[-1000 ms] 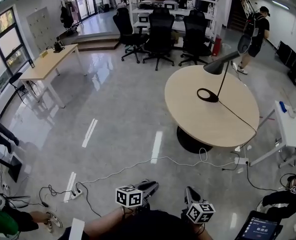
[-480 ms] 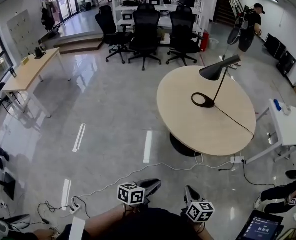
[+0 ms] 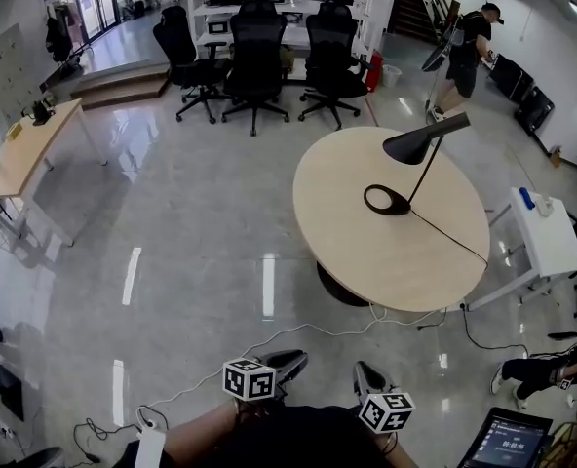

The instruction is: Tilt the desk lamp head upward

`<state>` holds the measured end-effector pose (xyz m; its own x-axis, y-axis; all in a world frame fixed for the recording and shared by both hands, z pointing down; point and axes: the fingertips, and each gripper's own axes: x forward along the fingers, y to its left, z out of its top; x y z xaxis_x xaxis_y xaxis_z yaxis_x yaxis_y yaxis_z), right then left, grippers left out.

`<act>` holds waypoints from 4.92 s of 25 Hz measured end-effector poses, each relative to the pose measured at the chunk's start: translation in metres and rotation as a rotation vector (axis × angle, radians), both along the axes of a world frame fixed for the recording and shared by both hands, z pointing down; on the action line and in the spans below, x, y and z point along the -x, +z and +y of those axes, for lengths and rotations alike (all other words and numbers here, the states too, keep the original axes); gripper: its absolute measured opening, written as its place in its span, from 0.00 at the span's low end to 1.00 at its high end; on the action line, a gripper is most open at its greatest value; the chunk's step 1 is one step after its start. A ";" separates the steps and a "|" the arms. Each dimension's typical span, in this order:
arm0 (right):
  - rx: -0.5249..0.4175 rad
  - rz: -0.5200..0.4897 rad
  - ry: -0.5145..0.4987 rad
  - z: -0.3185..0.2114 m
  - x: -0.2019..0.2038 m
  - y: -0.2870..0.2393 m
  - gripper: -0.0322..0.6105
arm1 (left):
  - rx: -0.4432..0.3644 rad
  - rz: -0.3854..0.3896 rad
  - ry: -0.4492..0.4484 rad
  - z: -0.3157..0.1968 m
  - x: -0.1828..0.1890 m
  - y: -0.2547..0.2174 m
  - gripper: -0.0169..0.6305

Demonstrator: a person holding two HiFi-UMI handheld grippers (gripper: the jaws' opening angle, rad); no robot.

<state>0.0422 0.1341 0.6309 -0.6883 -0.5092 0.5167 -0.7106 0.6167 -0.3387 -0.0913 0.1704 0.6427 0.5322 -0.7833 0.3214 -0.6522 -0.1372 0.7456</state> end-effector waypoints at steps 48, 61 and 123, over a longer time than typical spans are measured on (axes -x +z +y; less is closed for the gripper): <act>0.081 -0.139 -0.006 -0.278 -0.002 0.015 0.06 | 0.075 -0.065 -0.053 -0.277 -0.001 -0.002 0.13; 0.030 -0.112 0.234 -0.341 -0.016 -0.001 0.06 | -0.011 -0.035 0.138 -0.373 0.002 -0.025 0.13; -0.740 -0.041 0.368 -0.617 -0.028 -0.333 0.20 | -0.209 0.116 0.058 -0.608 0.049 -0.104 0.41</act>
<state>0.0699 -0.4825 0.2976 -0.4225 -0.9042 -0.0626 -0.9064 0.4212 0.0332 -0.1401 -0.4374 0.5390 0.6021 -0.7934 0.0897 -0.5504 -0.3310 0.7665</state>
